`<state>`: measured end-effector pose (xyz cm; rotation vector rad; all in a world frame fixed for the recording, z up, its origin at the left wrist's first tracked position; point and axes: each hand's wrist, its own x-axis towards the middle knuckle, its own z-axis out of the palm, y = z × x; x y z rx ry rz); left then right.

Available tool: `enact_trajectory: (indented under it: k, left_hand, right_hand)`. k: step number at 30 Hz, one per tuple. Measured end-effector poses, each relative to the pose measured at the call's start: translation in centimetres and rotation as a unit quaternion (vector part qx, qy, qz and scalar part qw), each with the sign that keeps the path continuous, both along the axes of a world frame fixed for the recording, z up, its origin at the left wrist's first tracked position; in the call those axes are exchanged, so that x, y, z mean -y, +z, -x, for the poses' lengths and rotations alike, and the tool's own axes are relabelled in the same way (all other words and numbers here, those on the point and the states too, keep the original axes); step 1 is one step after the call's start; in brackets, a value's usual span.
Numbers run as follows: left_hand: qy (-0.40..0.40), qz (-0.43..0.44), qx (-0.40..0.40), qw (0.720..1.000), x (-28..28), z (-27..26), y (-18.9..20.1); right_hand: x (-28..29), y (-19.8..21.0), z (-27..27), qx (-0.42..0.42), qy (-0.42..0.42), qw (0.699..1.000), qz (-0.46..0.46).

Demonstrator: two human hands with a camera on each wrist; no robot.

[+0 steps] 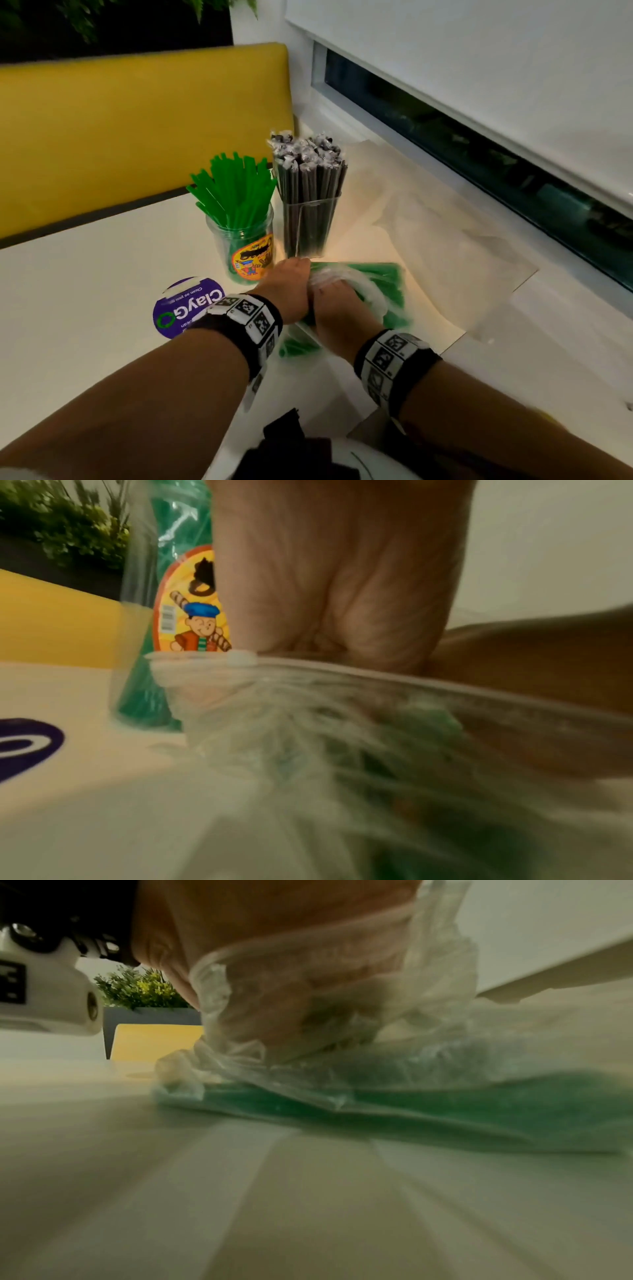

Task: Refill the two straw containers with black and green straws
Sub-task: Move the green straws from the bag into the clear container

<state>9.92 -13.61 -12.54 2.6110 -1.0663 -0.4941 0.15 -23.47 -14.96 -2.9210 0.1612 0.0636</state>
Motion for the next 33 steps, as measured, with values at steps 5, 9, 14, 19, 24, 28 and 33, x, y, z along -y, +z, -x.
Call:
enact_trajectory:
  k: [5,9,14,19,24,28,33]
  left_hand:
    - [0.013,0.000,-0.023,1.000,-0.1,-0.6,-0.1]
    - [0.056,0.027,-0.078,0.995,-0.8,-1.5,0.2]
    - [0.152,0.071,-0.195,0.966,-1.7,-2.8,0.3]
    - [0.130,0.070,-0.185,0.971,-2.7,-2.7,-0.4]
    - [0.086,0.064,-0.182,0.977,-3.9,-3.4,-1.3]
    - [0.067,0.067,-0.147,0.985,-4.1,-3.3,-1.7]
    - [0.057,0.059,-0.119,0.990,-4.4,-3.3,-1.0]
  right_hand:
    - [0.2,-0.3,0.1,-0.005,0.025,0.998,0.056]
    - [-0.3,0.2,0.3,0.068,0.067,0.991,0.089]
    - [-0.5,0.1,0.8,0.180,0.057,0.981,0.037]
    - [-0.8,-0.5,0.6,0.142,0.084,0.981,0.101]
    - [0.5,-0.1,0.7,0.201,0.168,0.964,0.043]
    - [0.7,1.1,0.5,0.187,0.155,0.970,-0.005]
    - [0.4,4.2,0.0,0.012,0.121,0.992,-0.012]
